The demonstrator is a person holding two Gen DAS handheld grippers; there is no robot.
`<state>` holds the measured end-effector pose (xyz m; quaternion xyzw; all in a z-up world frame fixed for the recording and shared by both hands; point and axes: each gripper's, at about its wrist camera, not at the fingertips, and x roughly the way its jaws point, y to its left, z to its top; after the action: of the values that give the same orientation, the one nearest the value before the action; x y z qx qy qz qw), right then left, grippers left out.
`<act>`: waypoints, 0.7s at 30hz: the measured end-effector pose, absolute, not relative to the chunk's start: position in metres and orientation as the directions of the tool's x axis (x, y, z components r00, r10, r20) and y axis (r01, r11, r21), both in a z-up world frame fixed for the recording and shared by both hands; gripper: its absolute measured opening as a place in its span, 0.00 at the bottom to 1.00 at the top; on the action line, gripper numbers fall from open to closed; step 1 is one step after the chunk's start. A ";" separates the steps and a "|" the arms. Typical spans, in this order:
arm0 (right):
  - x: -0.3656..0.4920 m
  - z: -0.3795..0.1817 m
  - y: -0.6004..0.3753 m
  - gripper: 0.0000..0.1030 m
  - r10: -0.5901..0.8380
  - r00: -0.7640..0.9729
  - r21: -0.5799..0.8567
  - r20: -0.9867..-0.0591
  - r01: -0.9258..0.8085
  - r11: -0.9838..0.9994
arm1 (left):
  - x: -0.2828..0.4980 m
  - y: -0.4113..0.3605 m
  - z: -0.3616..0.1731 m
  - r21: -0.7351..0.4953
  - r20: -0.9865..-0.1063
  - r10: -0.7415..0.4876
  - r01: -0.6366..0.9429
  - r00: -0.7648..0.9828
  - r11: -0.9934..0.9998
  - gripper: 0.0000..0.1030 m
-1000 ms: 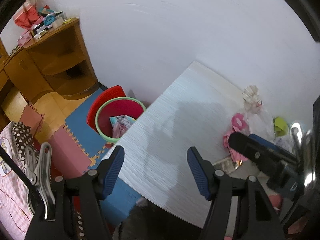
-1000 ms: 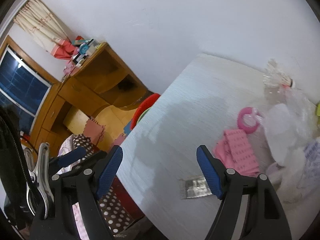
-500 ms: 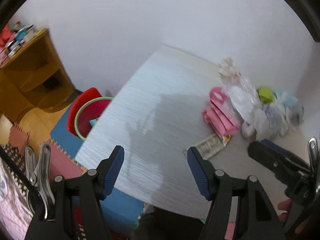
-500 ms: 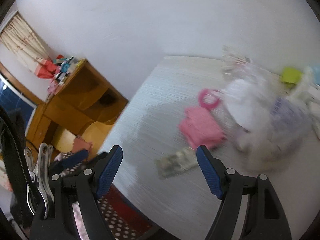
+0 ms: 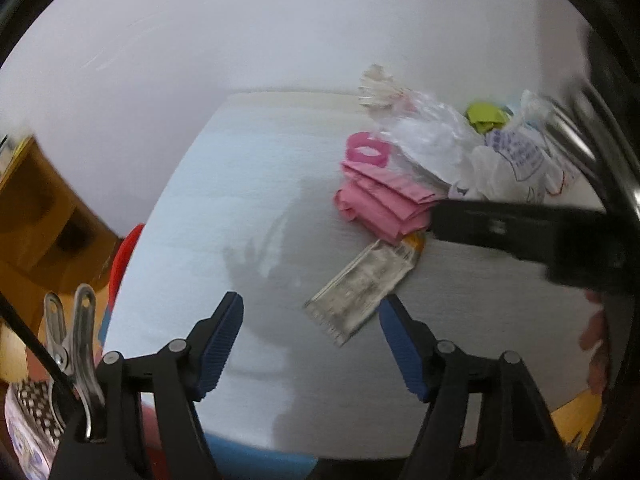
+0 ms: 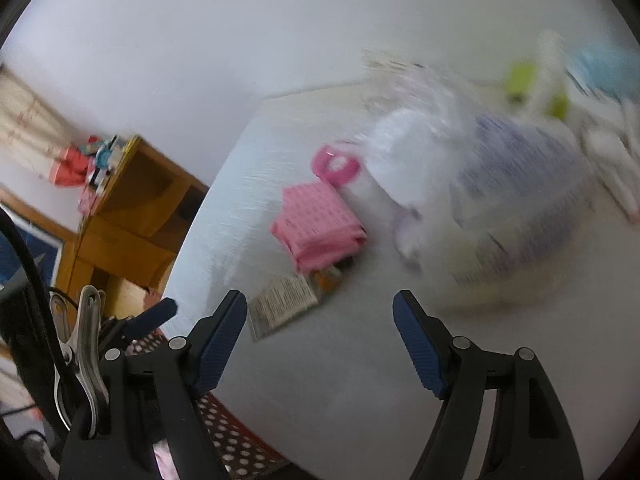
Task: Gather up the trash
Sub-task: 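Close the right gripper on the pink folded paper with printed text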
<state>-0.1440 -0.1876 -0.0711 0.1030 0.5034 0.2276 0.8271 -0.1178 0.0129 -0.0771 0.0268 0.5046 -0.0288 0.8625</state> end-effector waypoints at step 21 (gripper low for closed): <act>-0.072 -0.100 -0.133 0.75 0.410 0.254 0.222 -0.876 -0.542 0.811 | -0.080 -0.026 -0.109 0.064 -0.870 -0.077 0.265 0.488 0.962 0.78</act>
<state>-0.0720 -0.1328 -0.0995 -0.0622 0.5313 0.3014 0.7893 -0.0800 -0.0264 -0.1088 0.0948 0.4963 -0.0998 0.8572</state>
